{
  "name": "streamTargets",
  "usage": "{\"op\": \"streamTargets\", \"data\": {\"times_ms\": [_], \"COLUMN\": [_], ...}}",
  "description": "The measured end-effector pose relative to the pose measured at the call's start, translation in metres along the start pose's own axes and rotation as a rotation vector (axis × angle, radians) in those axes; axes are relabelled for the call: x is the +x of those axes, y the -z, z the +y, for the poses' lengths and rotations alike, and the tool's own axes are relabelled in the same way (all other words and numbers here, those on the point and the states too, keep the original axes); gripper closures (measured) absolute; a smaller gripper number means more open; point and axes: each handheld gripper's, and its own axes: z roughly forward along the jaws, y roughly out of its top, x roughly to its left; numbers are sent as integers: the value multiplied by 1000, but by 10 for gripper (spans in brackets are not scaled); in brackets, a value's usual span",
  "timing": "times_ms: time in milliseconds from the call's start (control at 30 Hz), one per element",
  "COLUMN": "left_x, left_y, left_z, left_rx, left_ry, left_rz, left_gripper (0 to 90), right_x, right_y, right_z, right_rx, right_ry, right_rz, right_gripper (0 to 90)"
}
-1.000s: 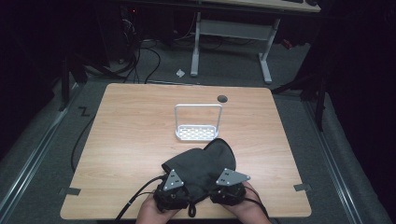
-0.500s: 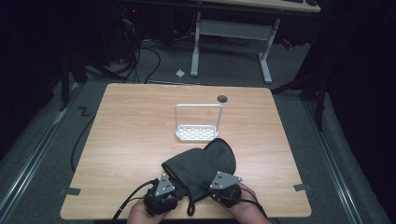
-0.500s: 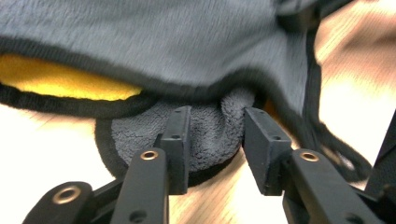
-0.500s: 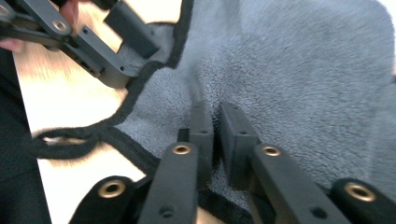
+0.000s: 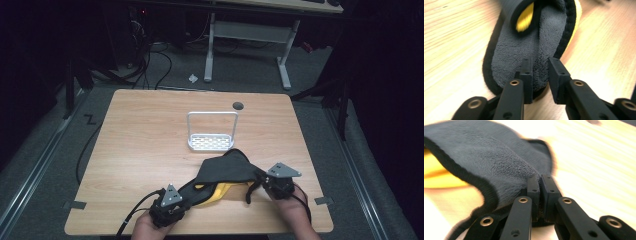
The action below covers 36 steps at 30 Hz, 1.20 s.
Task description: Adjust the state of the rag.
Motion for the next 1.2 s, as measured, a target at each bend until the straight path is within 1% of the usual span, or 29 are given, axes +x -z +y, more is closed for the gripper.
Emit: {"op": "streamTargets", "data": {"times_ms": [33, 67, 100, 133, 167, 200, 233, 267, 300, 333, 400, 467, 500, 567, 600, 667, 700, 733, 767, 833, 900, 933, 967, 1000, 1067, 1100, 1133, 1167, 1200], "left_x": [3, 10, 10, 18, 18, 22, 30, 30, 36, 38, 40, 41, 43, 44, 45, 47, 47, 46, 46, 44, 40, 39, 39, 39, 40, 41, 42, 46, 49], "left_y": [1, 4, 4, 7, 7, 9, 14, 14, 17, 17, 18, 18, 19, 20, 22, 26, 31, 33, 33, 36, 39, 40, 40, 44, 46, 50, 54, 65, 70], "left_z": [0, -2, -2, -3, -3, -4, -5, -5, -7, -7, -8, -8, -9, -9, -9, -9, -7, -6, -6, -4, -2, -1, -1, 0, 0, 1, 1, 2, 2], "left_rx": [2, 4, 4, 6, 6, 6, 1, 1, -9, -13, -10, -9, -12, -13, -15, -35, -56, -69, -69, -91, -120, -130, -130, -148, -160, -180, -203, -243, -260], "left_ry": [1, 13, 13, 27, 27, 35, 53, 53, 78, 85, 94, 97, 110, 114, 118, 137, 139, 140, 140, 130, 123, 120, 120, 116, 118, 128, 141, 156, 161], "left_rz": [4, 13, 13, 30, 30, 38, 54, 54, 52, 50, 47, 48, 57, 67, 69, 58, 59, 58, 58, 58, 61, 65, 65, 78, 85, 88, 92, 109, 121], "left_gripper": [774, 789, 794, 798, 802, 802, 806, 806, 807, 808, 806, 802, 801, 801, 801, 801, 803, 805, 806, 809, 810, 812, 812, 814, 816, 817, 817, 819, 819], "right_x": [-8, -20, -20, -30, -30, -33, -40, -43, -46, -47, -49, -48, -45, -43, -42, -42, -40, -36, -31, -17, 2, 13, 13, 31, 41, 43, 43, 41, 40], "right_y": [0, 0, 0, 1, 1, 1, 2, 3, 3, 2, 0, -1, -2, -1, 2, 4, 11, 14, 17, 21, 21, 18, 18, 11, 2, -2, -2, -8, -11], "right_z": [-3, -8, -8, -11, -11, -12, -14, -15, -16, -18, -19, -20, -19, -18, -16, -15, -10, -7, -4, 3, 9, 11, 11, 13, 12, 12, 12, 10, 8], "right_rx": [4, 14, 14, 21, 21, 27, 32, 35, 37, 46, 48, 54, 54, 48, 27, 14, -19, -38, -55, -77, -81, -73, -73, -42, -4, 13, 13, 53, 75], "right_ry": [-21, -56, -56, -75, -75, -86, -108, -124, -130, -139, -155, -148, -142, -134, -136, -146, -152, -142, -136, -99, -38, 1, 1, 66, 98, 102, 102, 88, 80], "right_rz": [-13, -43, -43, -70, -70, -89, -113, -119, -122, -126, -107, -106, -98, -101, -109, -111, -111, -111, -103, -62, -6, 21, 21, 68, 91, 98, 98, 113, 115], "right_gripper": [866, 866, 866, 868, 868, 869, 870, 870, 870, 870, 869, 866, 829, 801, 702, 678, 647, 638, 635, 633, 632, 633, 633, 636, 638, 639, 639, 642, 645]}}
